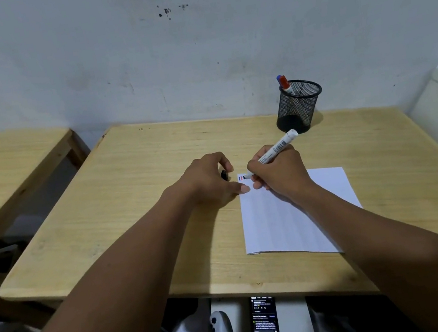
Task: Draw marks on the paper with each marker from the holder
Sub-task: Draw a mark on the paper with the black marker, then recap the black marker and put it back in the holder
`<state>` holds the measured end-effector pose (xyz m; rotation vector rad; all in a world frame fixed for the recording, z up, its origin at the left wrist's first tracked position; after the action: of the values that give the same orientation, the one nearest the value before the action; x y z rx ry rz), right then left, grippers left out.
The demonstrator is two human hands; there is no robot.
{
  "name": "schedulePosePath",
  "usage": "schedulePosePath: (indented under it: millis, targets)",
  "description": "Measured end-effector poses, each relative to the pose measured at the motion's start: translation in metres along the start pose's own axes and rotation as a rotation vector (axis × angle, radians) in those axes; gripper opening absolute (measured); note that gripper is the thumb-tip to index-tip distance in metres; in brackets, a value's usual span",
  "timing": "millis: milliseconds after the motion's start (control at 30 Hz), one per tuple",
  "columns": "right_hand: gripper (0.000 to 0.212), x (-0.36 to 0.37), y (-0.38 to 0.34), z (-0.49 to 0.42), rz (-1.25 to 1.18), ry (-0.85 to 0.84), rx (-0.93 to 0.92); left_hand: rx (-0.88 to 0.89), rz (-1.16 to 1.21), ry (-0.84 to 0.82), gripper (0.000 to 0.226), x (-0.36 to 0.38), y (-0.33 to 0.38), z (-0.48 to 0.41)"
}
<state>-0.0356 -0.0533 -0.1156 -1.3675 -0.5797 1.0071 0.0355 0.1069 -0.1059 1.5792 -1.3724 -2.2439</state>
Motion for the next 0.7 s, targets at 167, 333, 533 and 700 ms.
schedulePosePath:
  millis: [167,333,533,700]
  targets:
    - [0.008,-0.007,-0.004,0.002,-0.144,-0.001,0.04,-0.01,0.022,0.003,0.045,-0.002,-0.002,-0.001]
    - [0.013,-0.036,-0.015,-0.003,-0.324,0.082,0.136,0.011,0.13,0.026,0.004,-0.019,-0.002,-0.005]
    - [0.015,-0.045,-0.07,-0.011,-0.351,-0.134,0.148,0.066,0.613,0.104,0.014,-0.045,0.024,-0.012]
    - [0.012,-0.053,-0.098,-0.011,-0.452,-0.179,0.156,0.101,0.863,0.115,0.014,-0.051,0.052,-0.025]
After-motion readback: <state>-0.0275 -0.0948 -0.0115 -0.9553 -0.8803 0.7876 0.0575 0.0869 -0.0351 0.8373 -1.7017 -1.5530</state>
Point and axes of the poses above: each hand's wrist, its own z-axis away from the middle knuckle, its own x-axis out of the palm, y = z × x, the point moved 9 cm from there along -z, towards the middle knuckle, and after that the axes turned 8 degrees about x, right-handed, at the moved point
